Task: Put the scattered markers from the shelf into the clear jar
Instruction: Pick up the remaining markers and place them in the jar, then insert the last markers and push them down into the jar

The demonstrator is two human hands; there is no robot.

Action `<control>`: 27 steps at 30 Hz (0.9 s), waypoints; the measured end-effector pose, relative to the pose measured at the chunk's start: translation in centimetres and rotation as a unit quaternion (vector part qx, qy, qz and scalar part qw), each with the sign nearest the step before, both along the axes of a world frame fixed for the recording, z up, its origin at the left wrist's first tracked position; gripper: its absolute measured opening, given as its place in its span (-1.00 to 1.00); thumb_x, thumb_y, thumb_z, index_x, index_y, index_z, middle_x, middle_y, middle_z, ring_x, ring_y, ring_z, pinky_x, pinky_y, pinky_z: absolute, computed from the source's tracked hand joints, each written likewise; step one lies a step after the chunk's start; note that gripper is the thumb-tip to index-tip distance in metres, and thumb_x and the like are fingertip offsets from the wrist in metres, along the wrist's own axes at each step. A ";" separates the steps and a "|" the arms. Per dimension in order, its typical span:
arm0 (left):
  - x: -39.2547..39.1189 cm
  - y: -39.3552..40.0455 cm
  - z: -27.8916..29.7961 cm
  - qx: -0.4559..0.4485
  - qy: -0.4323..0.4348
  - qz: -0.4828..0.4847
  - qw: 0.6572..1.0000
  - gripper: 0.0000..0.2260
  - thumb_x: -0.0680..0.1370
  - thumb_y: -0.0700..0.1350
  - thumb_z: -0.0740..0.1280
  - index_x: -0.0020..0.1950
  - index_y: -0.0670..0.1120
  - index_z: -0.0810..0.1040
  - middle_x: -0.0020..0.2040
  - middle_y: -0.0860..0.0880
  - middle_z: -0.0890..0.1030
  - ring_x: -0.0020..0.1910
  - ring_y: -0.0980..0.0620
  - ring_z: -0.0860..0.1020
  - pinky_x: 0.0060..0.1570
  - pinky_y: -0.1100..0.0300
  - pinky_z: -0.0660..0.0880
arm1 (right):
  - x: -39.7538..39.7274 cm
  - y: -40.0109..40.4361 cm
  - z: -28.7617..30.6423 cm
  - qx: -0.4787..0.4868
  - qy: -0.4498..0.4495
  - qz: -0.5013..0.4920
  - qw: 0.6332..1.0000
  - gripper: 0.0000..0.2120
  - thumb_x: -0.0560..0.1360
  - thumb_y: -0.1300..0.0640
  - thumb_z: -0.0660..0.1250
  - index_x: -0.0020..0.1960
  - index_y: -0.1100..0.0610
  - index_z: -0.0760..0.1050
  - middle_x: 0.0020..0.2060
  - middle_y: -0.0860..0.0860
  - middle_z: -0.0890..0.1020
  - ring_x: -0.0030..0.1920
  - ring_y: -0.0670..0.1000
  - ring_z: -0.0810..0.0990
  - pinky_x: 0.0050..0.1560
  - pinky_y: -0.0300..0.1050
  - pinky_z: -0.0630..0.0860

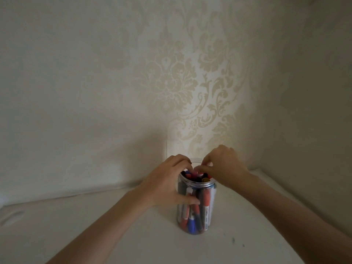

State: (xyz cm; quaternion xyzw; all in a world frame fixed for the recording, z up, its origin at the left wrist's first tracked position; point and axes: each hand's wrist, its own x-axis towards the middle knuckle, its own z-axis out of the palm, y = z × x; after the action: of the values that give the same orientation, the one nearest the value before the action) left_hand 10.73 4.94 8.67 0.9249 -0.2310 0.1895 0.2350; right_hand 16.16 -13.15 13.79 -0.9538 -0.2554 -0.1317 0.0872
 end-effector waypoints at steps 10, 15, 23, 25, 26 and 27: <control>-0.2 -0.1 -0.7 -0.179 0.118 0.009 0.977 0.00 0.21 0.18 0.62 0.48 0.28 0.09 0.45 0.27 0.28 0.40 0.25 0.34 0.40 0.11 0.37 | 6.4 -9.1 -8.7 0.114 0.035 -0.047 0.992 -0.50 0.43 0.10 0.40 0.34 0.07 0.40 0.27 0.10 0.44 0.25 0.14 0.47 0.21 0.09 0.46; 1.2 -0.7 -3.3 -0.287 0.230 -0.014 0.930 0.13 0.13 0.03 0.69 0.49 0.30 0.04 0.39 0.15 0.45 0.34 0.12 0.49 0.34 0.02 0.46 | 10.7 -8.2 -14.7 -0.001 0.103 -0.061 0.993 -0.26 0.43 -0.24 0.29 0.48 -0.02 0.10 0.46 -0.02 0.26 0.45 0.03 0.23 0.40 0.12 0.22; 2.6 -0.9 -3.5 -0.309 0.274 -0.039 0.910 -0.05 0.18 -0.22 0.67 0.46 0.09 0.28 0.32 0.01 0.56 0.31 0.04 0.53 0.29 0.01 0.50 | 13.9 -7.3 -16.0 -0.085 0.047 -0.082 0.992 -0.47 0.45 -0.37 0.09 0.22 -0.04 0.39 0.25 -0.03 0.45 0.26 0.05 0.40 0.19 0.12 0.29; 2.6 -0.9 -3.7 -0.303 0.275 -0.019 0.912 -0.04 0.16 -0.17 0.68 0.45 0.13 0.28 0.32 0.04 0.56 0.30 0.08 0.53 0.32 0.02 0.48 | 13.4 -8.0 -16.2 -0.103 0.035 -0.086 0.990 -0.49 0.47 -0.36 0.06 0.20 -0.03 0.40 0.21 -0.02 0.45 0.23 0.07 0.42 0.17 0.10 0.32; 2.4 -0.9 -3.7 -0.305 0.275 -0.012 0.912 -0.04 0.14 -0.15 0.68 0.43 0.15 0.29 0.32 0.06 0.56 0.30 0.10 0.54 0.32 0.04 0.48 | 12.9 -8.2 -16.3 -0.107 0.040 -0.079 0.990 -0.53 0.51 -0.31 0.05 0.22 -0.01 0.38 0.21 0.00 0.45 0.21 0.07 0.42 0.15 0.07 0.34; 2.3 -1.0 -3.7 -0.306 0.278 -0.009 0.911 -0.05 0.13 -0.13 0.68 0.41 0.18 0.30 0.31 0.07 0.56 0.29 0.10 0.54 0.32 0.05 0.48 | 12.1 -8.5 -16.5 -0.108 0.045 -0.062 0.991 -0.57 0.54 -0.25 0.04 0.23 0.01 0.36 0.21 0.01 0.45 0.18 0.07 0.44 0.12 0.02 0.37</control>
State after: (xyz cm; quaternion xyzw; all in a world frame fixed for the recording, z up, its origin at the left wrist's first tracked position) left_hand 13.04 3.91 4.93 0.8211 -0.0955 -0.0158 0.5626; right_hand 28.30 -21.68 -2.70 -0.9766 -0.2046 -0.0658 -0.0132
